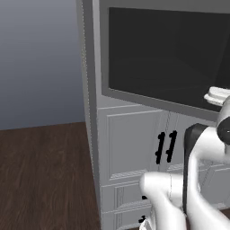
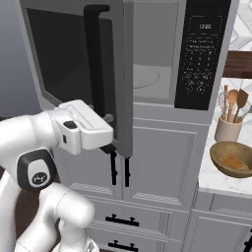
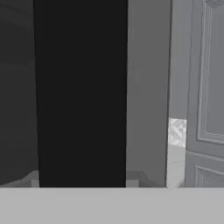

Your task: Open the microwave, place the bowl with waffle inside the microwave, then close the microwave door and turn it on.

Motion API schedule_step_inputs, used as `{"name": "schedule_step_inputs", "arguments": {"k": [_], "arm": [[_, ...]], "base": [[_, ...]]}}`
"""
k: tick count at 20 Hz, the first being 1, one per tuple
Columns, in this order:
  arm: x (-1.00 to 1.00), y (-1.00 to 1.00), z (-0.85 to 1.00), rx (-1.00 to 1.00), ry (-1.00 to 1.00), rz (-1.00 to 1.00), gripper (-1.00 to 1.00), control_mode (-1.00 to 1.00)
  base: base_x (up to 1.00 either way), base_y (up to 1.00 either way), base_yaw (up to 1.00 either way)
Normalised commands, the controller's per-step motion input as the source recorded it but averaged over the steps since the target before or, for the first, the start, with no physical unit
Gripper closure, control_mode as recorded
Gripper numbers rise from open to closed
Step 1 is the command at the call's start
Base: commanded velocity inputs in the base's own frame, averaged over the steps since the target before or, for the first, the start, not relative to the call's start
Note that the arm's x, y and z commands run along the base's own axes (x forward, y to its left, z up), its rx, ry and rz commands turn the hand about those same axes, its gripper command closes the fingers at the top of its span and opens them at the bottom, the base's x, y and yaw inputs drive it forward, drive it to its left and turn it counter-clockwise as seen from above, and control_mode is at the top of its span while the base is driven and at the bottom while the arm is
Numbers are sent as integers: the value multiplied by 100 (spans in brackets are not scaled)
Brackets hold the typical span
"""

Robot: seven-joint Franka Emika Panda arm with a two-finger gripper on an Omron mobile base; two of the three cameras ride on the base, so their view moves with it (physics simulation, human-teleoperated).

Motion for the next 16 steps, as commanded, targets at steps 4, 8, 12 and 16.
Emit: {"name": "schedule_step_inputs", "arguments": {"k": [4,8,12,16], "arm": [[-100,0,-6,-9,-18,-16,100,-100],[-100,3,-18,-11,-18,-12,-100,-100],[-100,3,-18,-11,-24,-4,-100,-100],[-100,0,-11,-11,-25,0,-100,-100]], "base": [[0,0,0],[0,0,0],[0,0,0],[0,0,0]]}}
